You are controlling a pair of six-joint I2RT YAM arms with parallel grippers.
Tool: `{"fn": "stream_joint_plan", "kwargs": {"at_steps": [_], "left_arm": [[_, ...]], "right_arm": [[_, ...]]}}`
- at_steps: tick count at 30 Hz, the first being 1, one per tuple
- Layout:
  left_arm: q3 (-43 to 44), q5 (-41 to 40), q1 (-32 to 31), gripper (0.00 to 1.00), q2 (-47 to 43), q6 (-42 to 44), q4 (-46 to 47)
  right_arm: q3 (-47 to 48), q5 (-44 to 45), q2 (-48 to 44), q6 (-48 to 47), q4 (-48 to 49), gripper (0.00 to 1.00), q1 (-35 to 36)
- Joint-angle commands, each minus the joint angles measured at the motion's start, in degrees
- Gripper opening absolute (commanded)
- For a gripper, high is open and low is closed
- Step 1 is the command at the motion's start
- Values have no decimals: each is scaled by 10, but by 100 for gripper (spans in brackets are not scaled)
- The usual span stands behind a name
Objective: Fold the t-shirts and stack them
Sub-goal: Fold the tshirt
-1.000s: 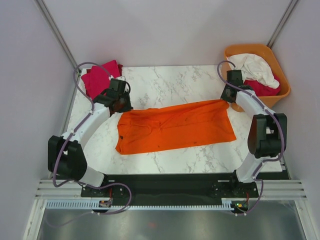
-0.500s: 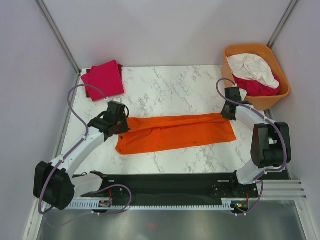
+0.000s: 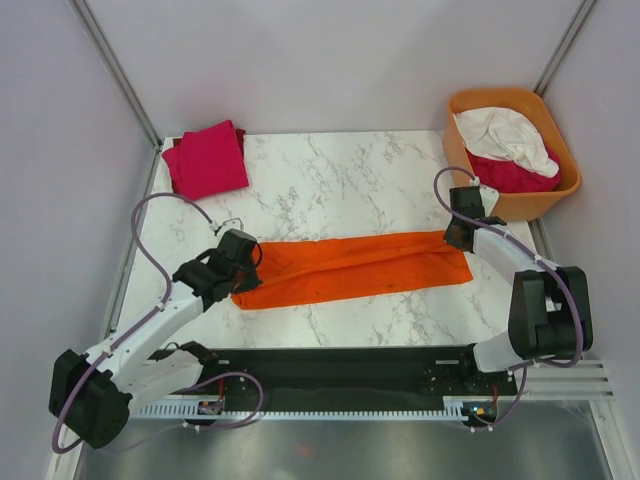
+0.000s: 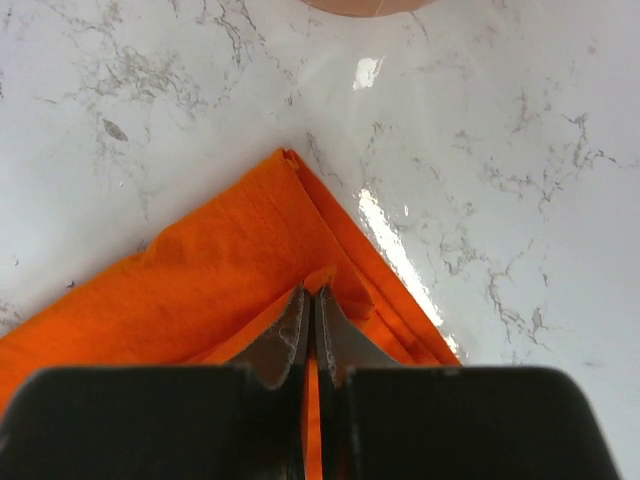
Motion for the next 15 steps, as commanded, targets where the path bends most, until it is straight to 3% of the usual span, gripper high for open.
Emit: {"fn": "stream_joint_plan", "kwargs": {"at_steps": [1,5,6,7,9,10,15], "left_arm": [[-4,-36,-10,2,-35,-40,-26],[-14,-36,-15,2,-39,-54,-27],[-13,-36,-16,2,-36,-54,-27],[-14,-36,-18,2,-29,-54,-27],[-25,-36,-20,2,-26,-54,-27],[-37,-36,-31,2,-28,-54,-27],[-55,-36,-64,2,-57,-54,-27]], "right_arm": [[-11,35,-45,8,19,7,3],[-24,18,-53,15,10,10,3],[-31,11,-52,18,9,22,3],[-34,11,-51,19,10,68,3],[-46,21,-50,23,9,82,4],[-51,24,-53,24,9,98,3],[-73,6,-92,30,21,98,5]]}}
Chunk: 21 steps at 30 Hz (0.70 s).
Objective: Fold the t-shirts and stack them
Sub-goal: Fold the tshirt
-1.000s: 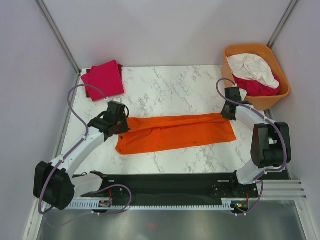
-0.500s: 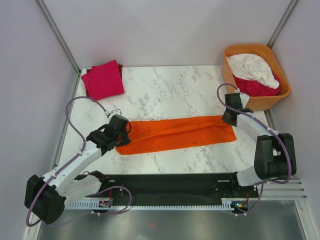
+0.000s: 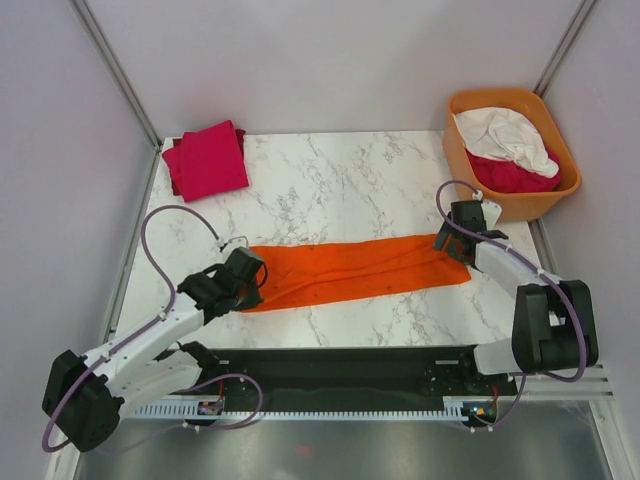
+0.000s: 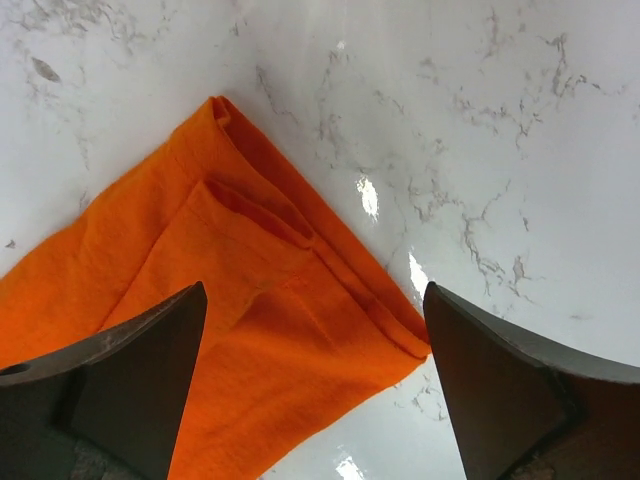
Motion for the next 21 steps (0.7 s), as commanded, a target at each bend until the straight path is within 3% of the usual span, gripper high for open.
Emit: {"fn": "stream_joint_plan", "kwargs": {"at_steps": [1,2,3,8,12,14,16,17,21], "left_arm": [[1,-19,-20,2,-32,-22,-11],[16,-18,-22,2,-49,-31,-14],[25,-5,-23,99,-56,-89,-50],[96,-33,-24,96,-55,-62,-57],[101,-33,-30,96,-26,-62,-57],[78,-10,-31,100,-19,-54,-61],[76,-36,-31,94,-5,-58,-40],[78,-45,-30,94,3,-57,-31],[113,-74,-11,100,76,-39,-8]], "right_arm": [[-3,-12,-53,11,19,98,4],[3,-16,-63,11,21,98,9],[16,-24,-83,2,28,97,24],[66,-78,-93,-25,42,92,71],[115,-92,-50,-39,27,84,84],[115,-89,-42,-38,35,67,85],[114,-92,-23,-38,46,40,85],[115,-90,-12,-36,47,36,85],[141,-78,69,-46,38,44,82]]}}
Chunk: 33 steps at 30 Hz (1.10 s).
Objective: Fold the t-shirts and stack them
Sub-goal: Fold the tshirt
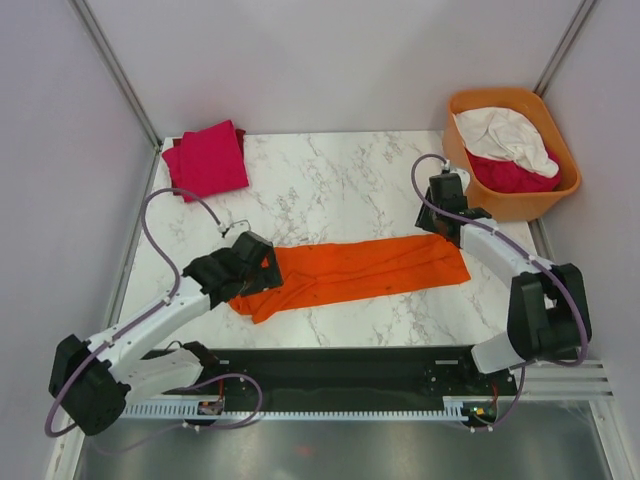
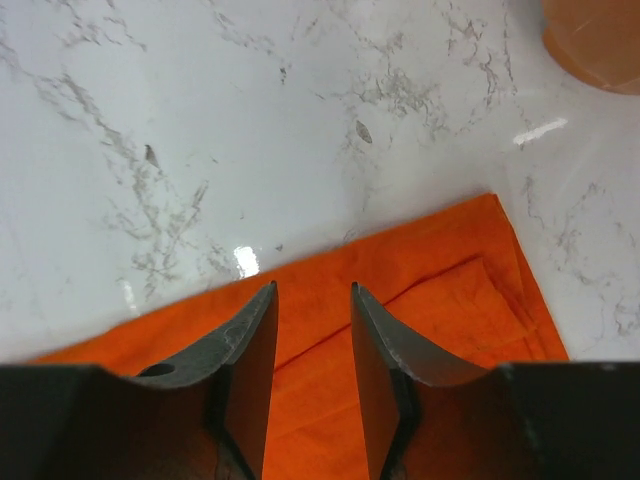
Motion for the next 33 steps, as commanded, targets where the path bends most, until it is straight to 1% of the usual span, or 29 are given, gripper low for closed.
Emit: {"fn": "stream_joint_plan", "kwargs": {"at_steps": [1,2,3,4,6,7,9,11,15,17,18,21,24,27,30,31,33], "left_arm": [[40,-41,22,100,61,1,33],[54,-41,32,100,97,1,33],[58,-41,45,100,114,1,33],[58,-41,78,100,134,1,33],[47,-41,114,100,184,1,33],[43,-41,144,100,200,1,33],[31,-41,174,100,240,1,33],[36,-41,189,100,267,1,33],[58,-41,230,100,333,1,33],[67,-41,244,100,349,1,33],[70,-41,260,100,364,1,33],[78,-41,286,100,369,1,33],[68,-41,306,100,351,1,33],[67,-41,319,100,346,1,33],[82,-41,331,100,366,1,33],[93,-41,332,100,372,1,33],[100,-41,332,100,386,1,33]], "right_arm": [[36,16,58,-9,-5,44,-6],[42,15,70,-6,-6,43,-10],[45,8,89,-3,-5,43,-22],[47,-2,97,3,-6,43,-26],[50,-11,120,4,-1,41,-30],[49,-12,127,9,-2,41,-30],[41,-14,143,12,-3,41,-30],[17,-12,150,28,-3,40,-31],[-43,-3,125,46,10,40,-31],[-70,16,95,47,8,41,-32],[-77,29,85,47,6,44,-34],[-101,39,49,43,1,47,-42],[-115,39,54,49,-9,48,-54],[-126,28,56,54,-12,47,-67],[-146,6,1,60,-18,44,-66],[-153,-13,-16,57,-19,44,-65],[-156,-22,-60,55,-37,43,-61]]}}
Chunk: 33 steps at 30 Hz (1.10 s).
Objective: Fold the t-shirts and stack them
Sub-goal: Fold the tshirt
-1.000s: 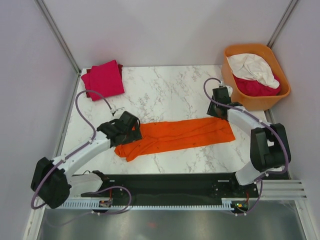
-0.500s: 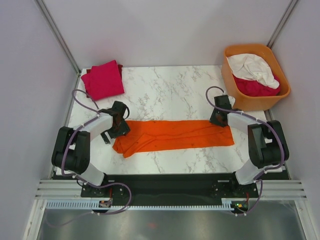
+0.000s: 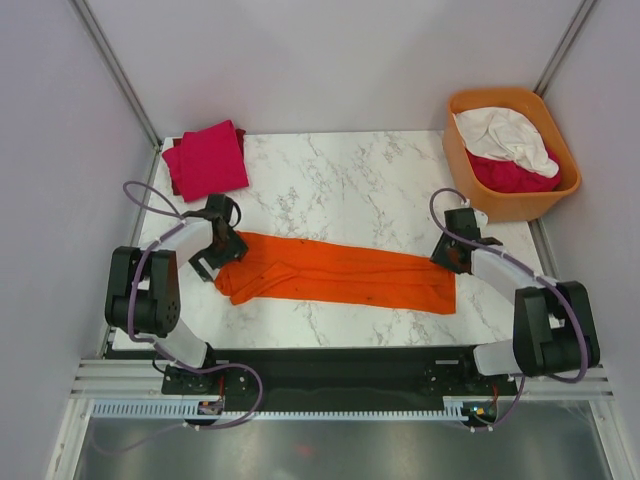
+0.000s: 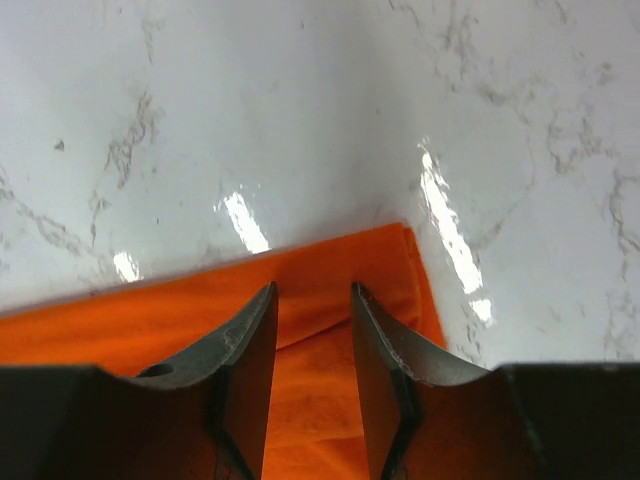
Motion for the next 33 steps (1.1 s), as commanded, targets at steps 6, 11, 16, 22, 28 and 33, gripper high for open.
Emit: {"fn": "stream_joint_plan", "kwargs": {"at_steps": [6,11,16,22,28,33], "left_arm": [[-5,-64,17,100,44,1,-15],[-8,-64,16,100,38,1,-15],[-6,-64,16,100,45,1,-15],[-11,-64,16,100,41,1,-15],[-12,-64,16,100,43,1,-15],[-11,-64,16,100,43,1,-15]], "right_arm": [[-47,-54,-134,0,-87,42,7],[-41,-37,-208,20,-104,41,22],[-18,18,-159,-1,-111,40,22],[-23,29,-102,0,-88,39,22],[-27,44,-94,-1,-72,38,22],[-22,47,-78,-3,-63,36,21]]}}
